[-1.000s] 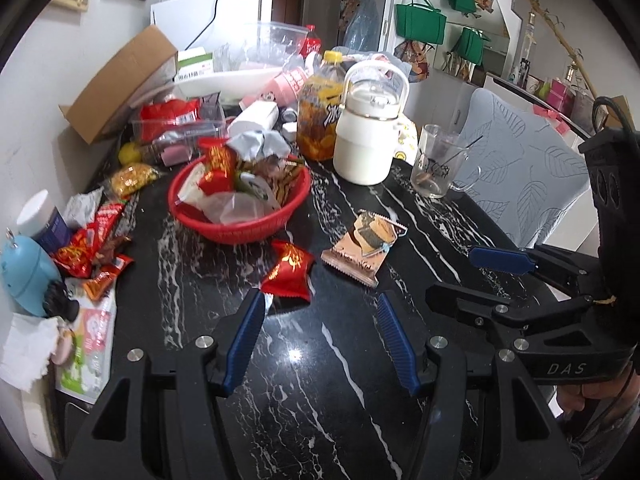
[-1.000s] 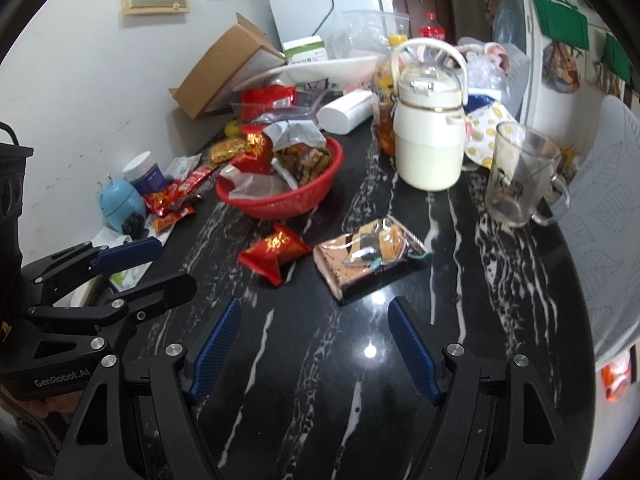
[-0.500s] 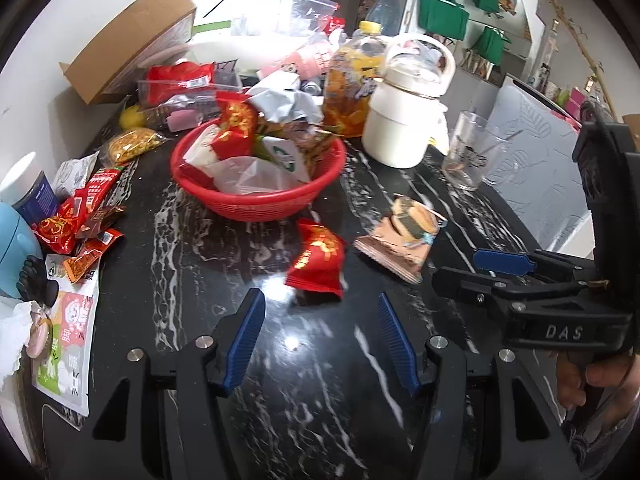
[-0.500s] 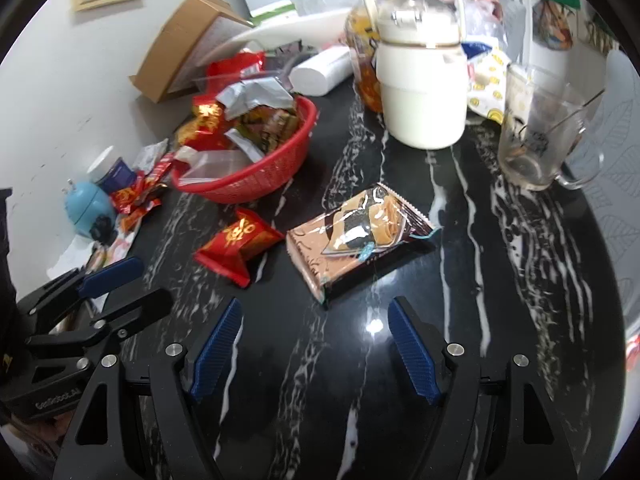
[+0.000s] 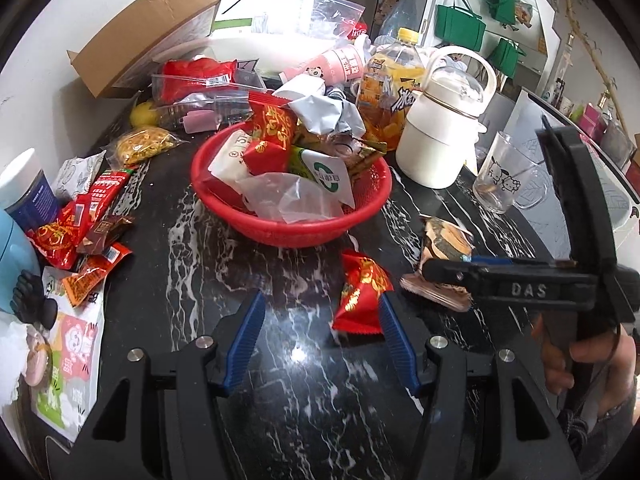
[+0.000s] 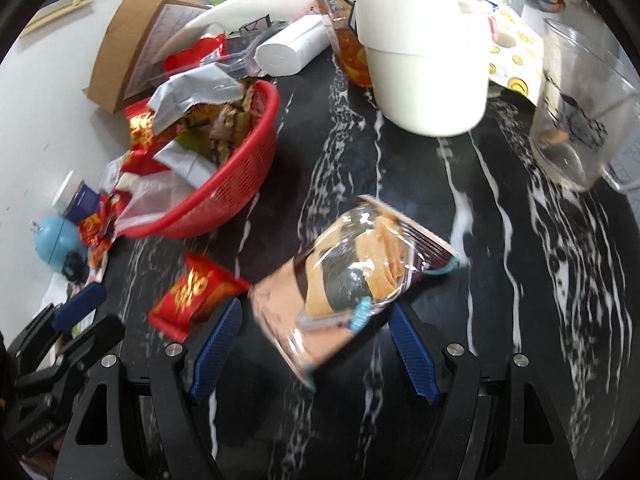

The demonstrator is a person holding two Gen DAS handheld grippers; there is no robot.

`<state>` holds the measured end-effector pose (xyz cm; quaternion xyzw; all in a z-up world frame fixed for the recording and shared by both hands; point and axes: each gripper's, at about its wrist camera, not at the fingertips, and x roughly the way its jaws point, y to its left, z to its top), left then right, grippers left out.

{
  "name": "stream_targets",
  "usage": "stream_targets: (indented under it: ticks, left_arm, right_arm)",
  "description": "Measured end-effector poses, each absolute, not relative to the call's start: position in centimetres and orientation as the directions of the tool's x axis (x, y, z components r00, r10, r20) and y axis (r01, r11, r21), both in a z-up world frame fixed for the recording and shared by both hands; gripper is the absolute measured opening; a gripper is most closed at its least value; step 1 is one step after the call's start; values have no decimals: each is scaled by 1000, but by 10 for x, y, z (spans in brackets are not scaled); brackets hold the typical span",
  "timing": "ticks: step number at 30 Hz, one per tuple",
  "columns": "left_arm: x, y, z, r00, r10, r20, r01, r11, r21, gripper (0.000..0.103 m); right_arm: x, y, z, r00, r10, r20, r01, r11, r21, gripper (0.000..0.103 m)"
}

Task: Organize snacks
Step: 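Grasp the red candy packet with the left gripper while the right grasps the brown wafer packet, then lift the red candy packet with the left gripper while the right lifts the wafer packet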

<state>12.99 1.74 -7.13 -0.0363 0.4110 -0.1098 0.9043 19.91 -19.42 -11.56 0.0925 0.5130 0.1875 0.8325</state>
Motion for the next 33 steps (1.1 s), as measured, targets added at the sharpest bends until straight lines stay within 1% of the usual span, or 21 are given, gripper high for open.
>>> stream_targets:
  ticks: [5, 9, 13, 14, 18, 20, 22, 24, 25, 26, 33]
  left_arm:
    - [137, 18, -73, 632, -236, -738, 172, 971, -163, 58]
    - [141, 14, -74, 629, -244, -738, 190, 969, -159, 58]
    - [143, 6, -76, 619, -268, -738, 223, 961, -162, 58]
    - [144, 3, -77, 615, -272, -740, 229, 960, -162, 58]
    - [149, -8, -82, 595, -296, -747, 259, 951, -171, 58]
    - [153, -13, -86, 574, -310, -758, 275, 945, -178, 58]
    - [159, -16, -91, 556, -319, -767, 277, 942, -191, 58]
    - [164, -18, -96, 538, -322, -779, 276, 940, -198, 51]
    - [165, -19, -97, 531, -326, -783, 277, 939, -203, 40]
    - [167, -20, -100, 519, -329, -789, 281, 937, -207, 32]
    - [159, -31, -97, 511, -322, -797, 308, 934, -180, 30]
  right_arm:
    - [220, -185, -116, 404, 396, -825, -236, 916, 324, 76]
    - [223, -176, -118, 421, 353, -836, -271, 928, 256, 76]
    - [219, -175, -121, 426, 335, -840, -291, 930, 223, 75]
    - [217, -176, -122, 430, 330, -840, -295, 931, 215, 73]
    - [211, -180, -121, 442, 318, -839, -304, 933, 193, 55]
    - [210, -184, -122, 442, 330, -834, -308, 929, 205, 52]
    - [209, -186, -121, 443, 339, -830, -308, 927, 214, 51]
    - [207, -189, -122, 443, 338, -830, -308, 927, 213, 51]
    - [206, -191, -122, 443, 338, -831, -307, 927, 213, 51]
    - [206, -191, -121, 443, 338, -831, -306, 928, 214, 51]
    - [190, -204, -122, 444, 338, -830, -297, 929, 220, 51]
